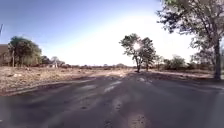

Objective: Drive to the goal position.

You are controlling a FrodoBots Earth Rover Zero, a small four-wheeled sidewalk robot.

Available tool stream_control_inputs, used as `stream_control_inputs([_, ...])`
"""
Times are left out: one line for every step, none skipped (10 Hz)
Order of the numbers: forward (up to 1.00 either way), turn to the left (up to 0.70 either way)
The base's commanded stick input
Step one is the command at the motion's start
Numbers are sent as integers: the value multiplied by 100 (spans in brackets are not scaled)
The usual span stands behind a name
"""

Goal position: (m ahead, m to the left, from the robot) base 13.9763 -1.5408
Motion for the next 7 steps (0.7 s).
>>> stream_control_inputs([50,0])
stream_control_inputs([50,0])
stream_control_inputs([50,0])
stream_control_inputs([50,0])
stream_control_inputs([50,0])
stream_control_inputs([50,0])
stream_control_inputs([50,0])
